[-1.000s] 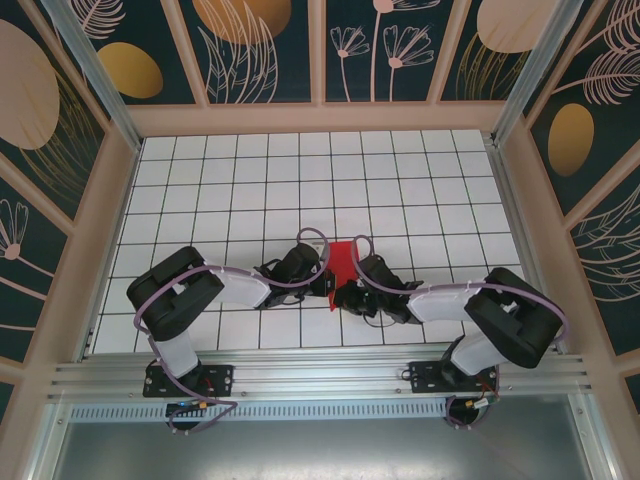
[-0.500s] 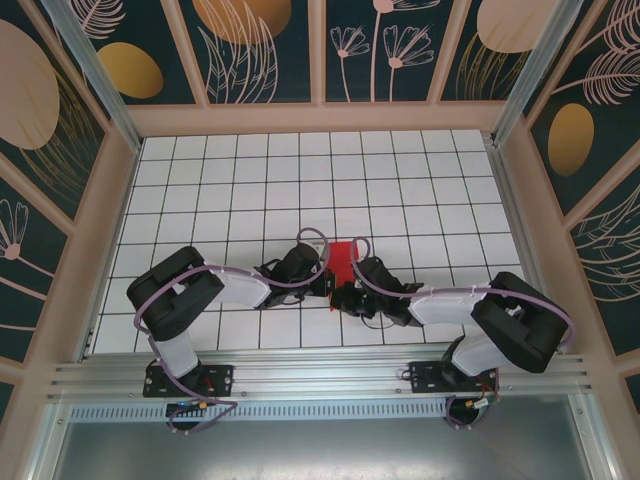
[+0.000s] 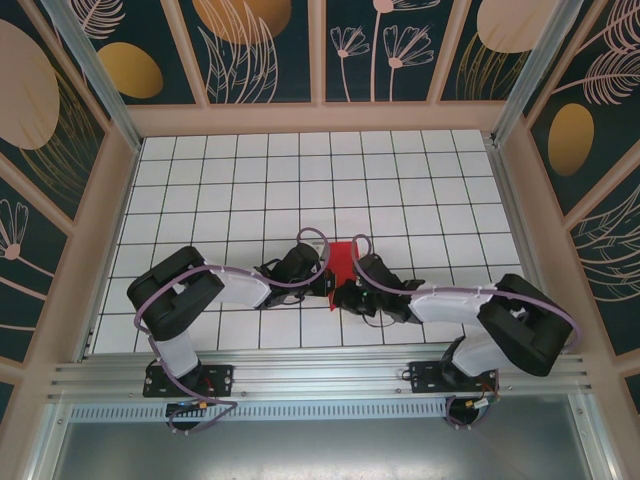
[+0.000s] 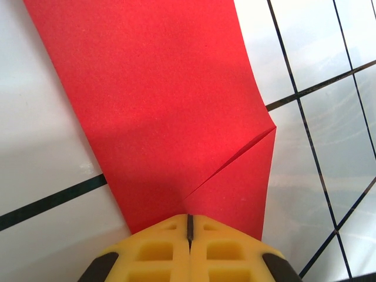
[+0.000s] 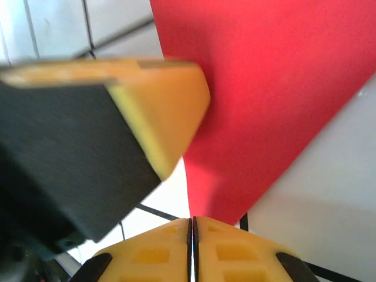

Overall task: Fold a paper plane with a square sheet of paper (pick it up from the middle)
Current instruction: Third fold the triangle at the center of the table.

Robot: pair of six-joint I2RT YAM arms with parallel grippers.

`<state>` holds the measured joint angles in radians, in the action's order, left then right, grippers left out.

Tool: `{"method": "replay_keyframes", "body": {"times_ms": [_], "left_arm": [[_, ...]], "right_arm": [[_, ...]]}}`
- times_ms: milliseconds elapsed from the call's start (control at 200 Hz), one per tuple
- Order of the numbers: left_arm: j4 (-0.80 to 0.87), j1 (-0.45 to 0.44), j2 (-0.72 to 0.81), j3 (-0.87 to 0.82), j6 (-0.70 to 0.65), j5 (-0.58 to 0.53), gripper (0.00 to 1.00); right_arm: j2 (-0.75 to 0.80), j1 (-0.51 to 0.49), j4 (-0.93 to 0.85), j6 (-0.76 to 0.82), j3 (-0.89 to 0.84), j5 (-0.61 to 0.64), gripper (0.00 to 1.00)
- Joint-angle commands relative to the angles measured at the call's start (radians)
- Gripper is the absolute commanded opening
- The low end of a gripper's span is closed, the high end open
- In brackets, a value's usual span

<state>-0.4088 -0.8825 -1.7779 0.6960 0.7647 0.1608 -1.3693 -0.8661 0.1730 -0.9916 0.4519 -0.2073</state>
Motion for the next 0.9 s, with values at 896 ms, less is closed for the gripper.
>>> {"method": "replay_keyframes", "body": {"times_ms": [896], "left_arm": [[0.079,0.004,-0.031,0.007,-0.04,0.015,0.0]], "right_arm": [[-0.111,0.314,-0.004,0.19,0.102,-0.124,0.13]]}}
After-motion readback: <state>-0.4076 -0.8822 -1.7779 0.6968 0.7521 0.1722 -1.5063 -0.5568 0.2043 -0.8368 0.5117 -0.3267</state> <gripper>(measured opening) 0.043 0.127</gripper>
